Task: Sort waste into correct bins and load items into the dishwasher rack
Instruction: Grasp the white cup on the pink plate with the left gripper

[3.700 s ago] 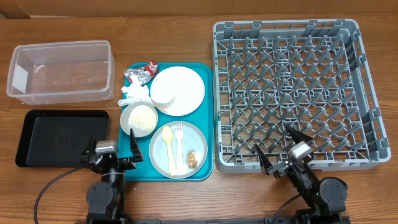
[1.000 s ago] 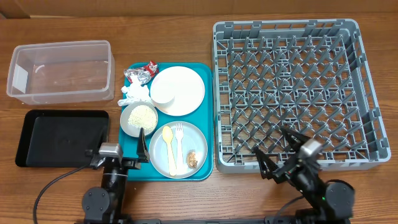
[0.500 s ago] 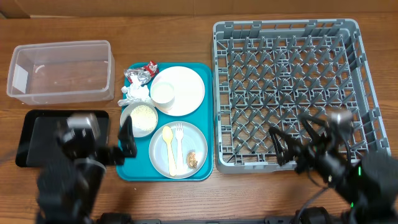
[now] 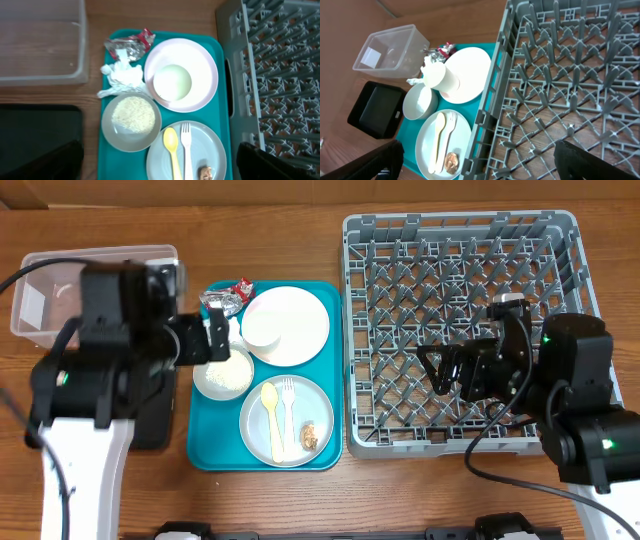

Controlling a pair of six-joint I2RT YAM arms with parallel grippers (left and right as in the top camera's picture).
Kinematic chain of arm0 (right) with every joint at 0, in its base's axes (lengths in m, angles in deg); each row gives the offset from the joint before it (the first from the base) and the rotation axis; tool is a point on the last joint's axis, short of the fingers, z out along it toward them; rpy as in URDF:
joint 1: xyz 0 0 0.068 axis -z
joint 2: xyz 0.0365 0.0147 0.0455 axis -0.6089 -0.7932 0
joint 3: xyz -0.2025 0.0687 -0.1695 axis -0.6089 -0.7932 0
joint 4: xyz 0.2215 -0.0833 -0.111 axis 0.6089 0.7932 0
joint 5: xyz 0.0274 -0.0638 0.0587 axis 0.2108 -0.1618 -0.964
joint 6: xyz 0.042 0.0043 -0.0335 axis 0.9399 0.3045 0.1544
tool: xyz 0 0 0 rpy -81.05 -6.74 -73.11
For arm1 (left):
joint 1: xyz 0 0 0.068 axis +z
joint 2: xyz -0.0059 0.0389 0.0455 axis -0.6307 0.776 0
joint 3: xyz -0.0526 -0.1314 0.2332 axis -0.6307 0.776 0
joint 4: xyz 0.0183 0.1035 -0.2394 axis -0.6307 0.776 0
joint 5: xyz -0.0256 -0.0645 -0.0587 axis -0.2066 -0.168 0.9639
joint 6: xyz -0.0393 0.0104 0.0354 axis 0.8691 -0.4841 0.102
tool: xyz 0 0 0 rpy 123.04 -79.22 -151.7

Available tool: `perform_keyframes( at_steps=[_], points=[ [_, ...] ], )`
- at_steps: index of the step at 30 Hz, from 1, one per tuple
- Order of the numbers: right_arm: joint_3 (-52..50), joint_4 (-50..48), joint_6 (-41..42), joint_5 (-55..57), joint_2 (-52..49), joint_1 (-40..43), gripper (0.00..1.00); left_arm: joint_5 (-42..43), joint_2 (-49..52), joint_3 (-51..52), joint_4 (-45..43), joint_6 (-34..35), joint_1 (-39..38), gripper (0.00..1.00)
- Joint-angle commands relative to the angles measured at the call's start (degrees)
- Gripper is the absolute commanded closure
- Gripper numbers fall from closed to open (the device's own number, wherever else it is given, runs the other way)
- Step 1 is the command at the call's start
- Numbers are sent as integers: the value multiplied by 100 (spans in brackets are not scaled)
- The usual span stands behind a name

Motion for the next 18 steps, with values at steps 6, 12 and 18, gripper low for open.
perform_keyframes(
  at_steps=[6,12,18],
  points=[
    [177,321,269,295,33,7,0,111,1480,-149,-164,533,20,0],
    [177,527,870,1043,33,7,0,374,2448,-149,-599,538,20,13],
    [177,647,868,1069,31,7,0,752,3311,-149,-1023,841,7,34]
  ],
)
